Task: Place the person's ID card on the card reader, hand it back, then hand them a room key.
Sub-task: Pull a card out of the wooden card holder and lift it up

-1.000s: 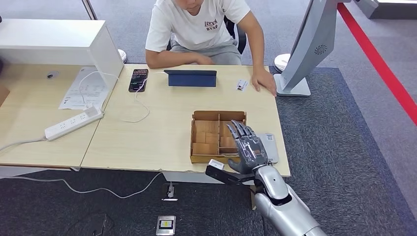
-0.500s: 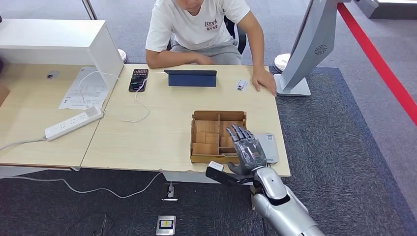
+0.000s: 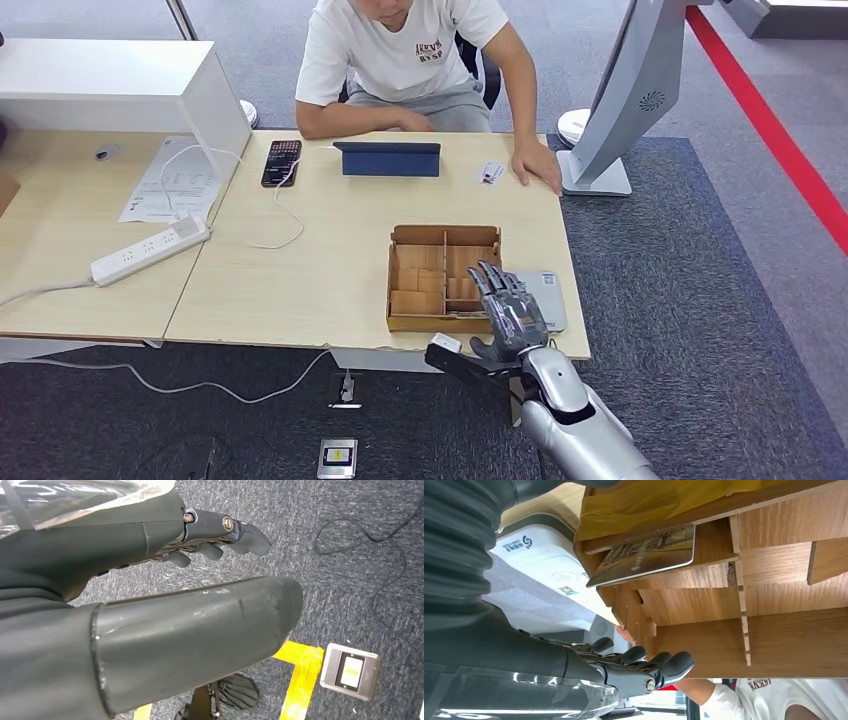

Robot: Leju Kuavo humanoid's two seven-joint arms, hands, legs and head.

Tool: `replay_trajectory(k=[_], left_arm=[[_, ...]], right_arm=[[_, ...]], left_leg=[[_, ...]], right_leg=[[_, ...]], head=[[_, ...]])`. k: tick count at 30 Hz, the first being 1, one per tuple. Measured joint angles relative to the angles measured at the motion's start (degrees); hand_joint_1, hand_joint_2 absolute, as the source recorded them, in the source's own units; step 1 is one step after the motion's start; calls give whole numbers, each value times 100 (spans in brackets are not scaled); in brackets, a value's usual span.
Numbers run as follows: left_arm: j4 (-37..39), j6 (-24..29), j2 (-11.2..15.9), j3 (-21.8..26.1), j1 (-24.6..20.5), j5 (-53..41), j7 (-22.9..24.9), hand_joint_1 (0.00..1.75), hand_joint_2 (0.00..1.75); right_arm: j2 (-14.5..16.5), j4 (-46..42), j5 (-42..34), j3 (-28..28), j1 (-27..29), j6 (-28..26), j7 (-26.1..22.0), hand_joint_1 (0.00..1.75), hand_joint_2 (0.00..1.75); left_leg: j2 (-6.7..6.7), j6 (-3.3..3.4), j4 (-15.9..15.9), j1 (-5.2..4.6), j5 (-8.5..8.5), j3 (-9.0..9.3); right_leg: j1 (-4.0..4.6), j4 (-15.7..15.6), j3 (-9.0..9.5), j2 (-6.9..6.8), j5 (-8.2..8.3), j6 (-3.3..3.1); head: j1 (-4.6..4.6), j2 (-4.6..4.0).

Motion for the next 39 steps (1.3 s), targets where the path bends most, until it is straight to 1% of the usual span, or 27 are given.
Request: replay_trajectory(k=[6, 7, 8, 10, 11, 12, 24, 39], left_arm=[[0, 3, 1, 0, 0, 3, 1, 0, 0], [0, 2, 1, 0, 0, 4, 1, 0, 0], [0, 2, 1, 0, 0, 5, 1, 0, 0], [-1, 1, 1, 0, 0, 5, 1, 0, 0], [-1, 1, 1, 0, 0, 5, 1, 0, 0], [-1, 1, 1, 0, 1, 5, 1, 0, 0], [0, -2, 1, 1, 11, 29, -3, 0, 0], [0, 3, -1, 2, 28, 15, -87, 0, 0]], right_arm=[[-7, -2, -20, 0, 8, 5, -20, 0, 175], [-7, -2, -20, 0, 8, 7, -27, 4, 175], [-6, -2, -20, 0, 8, 8, -37, 38, 175], [-5, -2, -19, 0, 7, 12, -53, 124, 175], [-4, -2, -18, 0, 7, 15, -58, 164, 175], [-4, -2, -19, 1, 7, 20, -64, 173, 175], [37, 0, -55, 7, -23, 197, -187, 175, 175], [53, 1, -136, 11, -51, 183, -195, 175, 175]], left_leg=[[0, 0, 0, 0, 0, -1], [0, 0, 0, 0, 0, -1], [0, 0, 0, 0, 0, -1], [0, 0, 0, 0, 0, -1], [0, 0, 0, 0, 0, -1], [0, 0, 0, 0, 0, -1], [-1, 0, 0, 0, 0, -1], [0, 0, 0, 0, 0, -1]], right_leg=[[0, 0, 0, 0, 0, 0], [0, 0, 0, 0, 0, 0], [0, 0, 0, 0, 0, 0], [0, 0, 1, 0, 0, 0], [0, 0, 1, 0, 0, 0], [0, 0, 1, 0, 0, 0], [0, 0, 2, 0, 0, 0], [0, 0, 0, 0, 0, 0]], head=[[0, 0], [0, 0], [0, 0], [0, 0], [0, 0], [0, 0], [0, 0], [0, 0]])
